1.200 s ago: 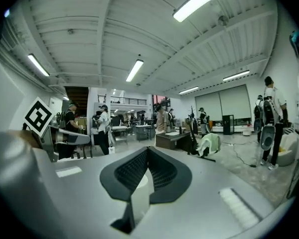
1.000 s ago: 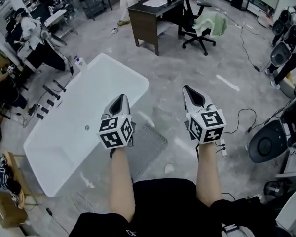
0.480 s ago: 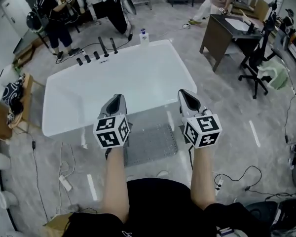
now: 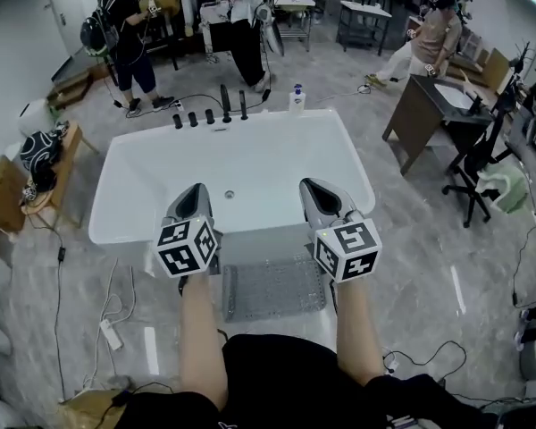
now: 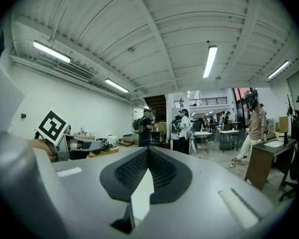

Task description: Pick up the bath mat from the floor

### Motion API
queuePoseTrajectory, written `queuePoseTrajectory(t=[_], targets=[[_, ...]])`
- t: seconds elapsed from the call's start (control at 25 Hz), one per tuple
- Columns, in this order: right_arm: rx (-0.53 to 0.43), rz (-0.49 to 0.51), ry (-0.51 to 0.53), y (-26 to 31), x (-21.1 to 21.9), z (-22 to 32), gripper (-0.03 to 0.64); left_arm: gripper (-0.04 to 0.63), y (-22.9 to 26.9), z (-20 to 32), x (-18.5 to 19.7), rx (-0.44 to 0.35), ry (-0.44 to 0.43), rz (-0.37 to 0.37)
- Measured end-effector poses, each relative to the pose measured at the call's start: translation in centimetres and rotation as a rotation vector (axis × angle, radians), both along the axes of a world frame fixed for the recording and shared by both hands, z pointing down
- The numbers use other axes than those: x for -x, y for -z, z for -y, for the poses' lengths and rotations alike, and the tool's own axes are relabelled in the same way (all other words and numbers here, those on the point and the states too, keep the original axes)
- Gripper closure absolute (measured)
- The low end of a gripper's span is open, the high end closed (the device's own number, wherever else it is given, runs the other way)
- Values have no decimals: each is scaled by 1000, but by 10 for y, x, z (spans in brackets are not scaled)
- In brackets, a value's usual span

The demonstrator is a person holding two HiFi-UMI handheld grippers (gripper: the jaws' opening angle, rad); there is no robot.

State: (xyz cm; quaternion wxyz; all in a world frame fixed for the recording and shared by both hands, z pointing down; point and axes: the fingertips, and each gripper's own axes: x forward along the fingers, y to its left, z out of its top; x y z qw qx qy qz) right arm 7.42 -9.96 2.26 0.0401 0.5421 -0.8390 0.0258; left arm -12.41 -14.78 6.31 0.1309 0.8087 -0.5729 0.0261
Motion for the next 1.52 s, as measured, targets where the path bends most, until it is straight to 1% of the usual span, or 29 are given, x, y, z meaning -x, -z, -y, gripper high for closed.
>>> queuePoseTrajectory(t=[0.08, 0.2, 0.28, 0.48, 0.56, 0.64, 0.76, 0.84, 0.96, 1.0, 1.04, 1.12, 1.2, 1.32, 1.44, 1.52], targets=[[4, -10, -26, 0, 8, -2, 617, 600, -1, 1, -3, -1, -43, -5], [28, -46, -57, -10, 19, -7, 617, 600, -7, 4, -12, 7, -97, -57], [56, -70, -69, -22, 27, -15, 617, 600, -17, -1, -22, 17, -140, -77], [111, -104, -111, -46, 36, -30, 617, 600, -54, -15, -30, 85, -223, -77], [144, -116, -120, -54, 37, -32, 617, 600, -65, -19, -23, 125, -209, -99], [169, -125, -112, -61, 42, -31, 617, 600, -70, -18, -15, 153, -182, -146], [212, -134, -83, -81, 50, -31, 617, 600, -70, -16, -13, 129, -191, -195], [251, -137, -66, -97, 52, -31, 617, 600, -78, -17, -13, 132, -197, -198], [298, -125, -59, -118, 45, -31, 617, 600, -104, -21, -9, 186, -168, -160], [310, -119, -61, -124, 41, -31, 617, 600, -113, -24, -8, 208, -154, -159], [323, -112, -62, -131, 37, -31, 617, 600, -121, -27, -6, 231, -137, -168], [354, -93, -67, -147, 28, -29, 617, 600, -134, -29, -4, 271, -106, -210], [386, -73, -76, -166, 20, -24, 617, 600, -143, -26, -6, 288, -88, -234], [443, -50, -84, -200, 11, -20, 617, 600, -166, -27, -6, 322, -59, -209], [509, -50, -61, -232, 6, -27, 617, 600, -202, -39, -8, 392, -34, -180], [533, -50, -43, -252, 3, -28, 617, 600, -225, -37, -11, 422, -29, -160]])
